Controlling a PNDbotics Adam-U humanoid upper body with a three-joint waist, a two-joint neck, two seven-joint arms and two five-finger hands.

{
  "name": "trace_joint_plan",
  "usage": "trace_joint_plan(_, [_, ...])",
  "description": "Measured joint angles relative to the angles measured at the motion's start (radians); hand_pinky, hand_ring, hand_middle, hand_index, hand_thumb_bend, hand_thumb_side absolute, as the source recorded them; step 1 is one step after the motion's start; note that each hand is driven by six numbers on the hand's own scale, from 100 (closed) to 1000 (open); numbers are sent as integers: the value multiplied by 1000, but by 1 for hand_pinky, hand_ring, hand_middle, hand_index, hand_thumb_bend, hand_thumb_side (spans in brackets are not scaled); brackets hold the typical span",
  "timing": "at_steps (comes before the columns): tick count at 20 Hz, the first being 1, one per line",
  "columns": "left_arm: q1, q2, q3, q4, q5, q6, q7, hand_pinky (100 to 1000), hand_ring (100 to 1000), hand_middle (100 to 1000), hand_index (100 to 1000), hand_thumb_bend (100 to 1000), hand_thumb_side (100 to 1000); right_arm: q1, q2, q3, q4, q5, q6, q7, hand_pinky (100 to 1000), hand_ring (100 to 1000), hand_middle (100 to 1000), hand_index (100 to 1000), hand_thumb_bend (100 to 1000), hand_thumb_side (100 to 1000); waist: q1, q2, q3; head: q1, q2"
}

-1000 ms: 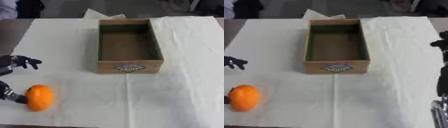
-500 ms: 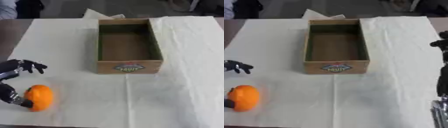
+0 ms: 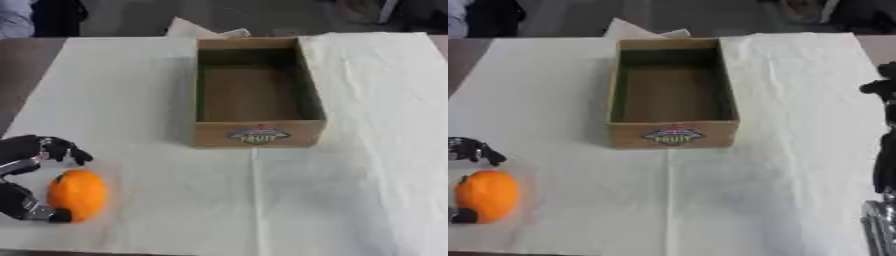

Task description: Pick up objects on the table and place them in the box.

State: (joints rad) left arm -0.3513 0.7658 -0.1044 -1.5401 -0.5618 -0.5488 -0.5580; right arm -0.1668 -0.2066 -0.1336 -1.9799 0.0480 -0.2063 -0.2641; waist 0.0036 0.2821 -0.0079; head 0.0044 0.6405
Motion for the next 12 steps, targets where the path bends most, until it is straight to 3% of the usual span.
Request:
trace_joint_plan(6, [-11, -2, -9, -9, -151, -71, 71, 609, 758, 614, 830, 674, 778, 0, 3, 5, 0, -3, 1, 2, 890, 963, 516, 742, 100, 852, -2, 1, -5, 1, 0])
trace_joint_plan(12, [-11, -10, -49, -9, -224, -83, 83, 580, 729, 577, 785, 664, 747, 0, 8, 5, 0, -4, 0, 4, 890, 963, 516, 742, 100, 851, 2, 1, -6, 2, 0])
